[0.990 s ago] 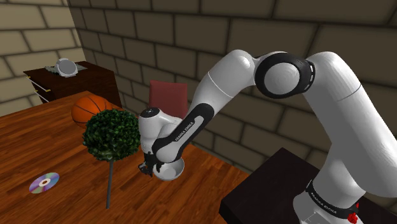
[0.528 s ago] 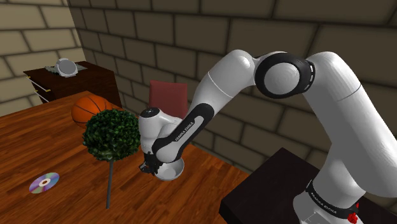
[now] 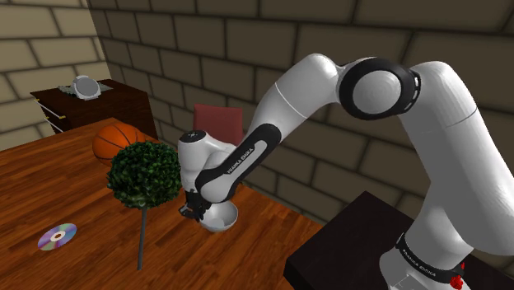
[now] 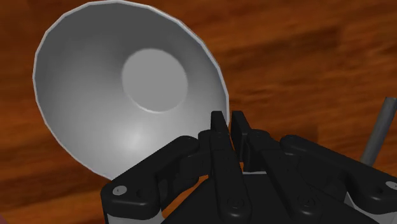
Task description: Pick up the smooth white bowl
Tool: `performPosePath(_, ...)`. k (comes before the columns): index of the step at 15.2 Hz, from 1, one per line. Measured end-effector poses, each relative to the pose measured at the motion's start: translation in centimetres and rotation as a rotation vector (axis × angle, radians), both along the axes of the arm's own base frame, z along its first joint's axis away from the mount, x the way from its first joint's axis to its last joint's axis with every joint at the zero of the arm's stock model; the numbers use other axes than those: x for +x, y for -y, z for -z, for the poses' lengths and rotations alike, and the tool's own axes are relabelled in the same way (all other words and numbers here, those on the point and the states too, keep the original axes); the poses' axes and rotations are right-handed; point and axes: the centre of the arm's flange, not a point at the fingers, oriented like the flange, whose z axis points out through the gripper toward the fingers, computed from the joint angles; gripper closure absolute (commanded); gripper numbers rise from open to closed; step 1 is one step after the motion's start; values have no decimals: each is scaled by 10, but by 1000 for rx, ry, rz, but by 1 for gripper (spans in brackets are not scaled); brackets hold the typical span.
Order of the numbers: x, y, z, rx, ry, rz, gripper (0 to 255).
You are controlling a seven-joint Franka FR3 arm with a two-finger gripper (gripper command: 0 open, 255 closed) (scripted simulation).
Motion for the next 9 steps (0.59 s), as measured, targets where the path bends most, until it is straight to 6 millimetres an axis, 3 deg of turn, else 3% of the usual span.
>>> performPosePath(9, 1, 0, -46, 0, 0, 0, 255)
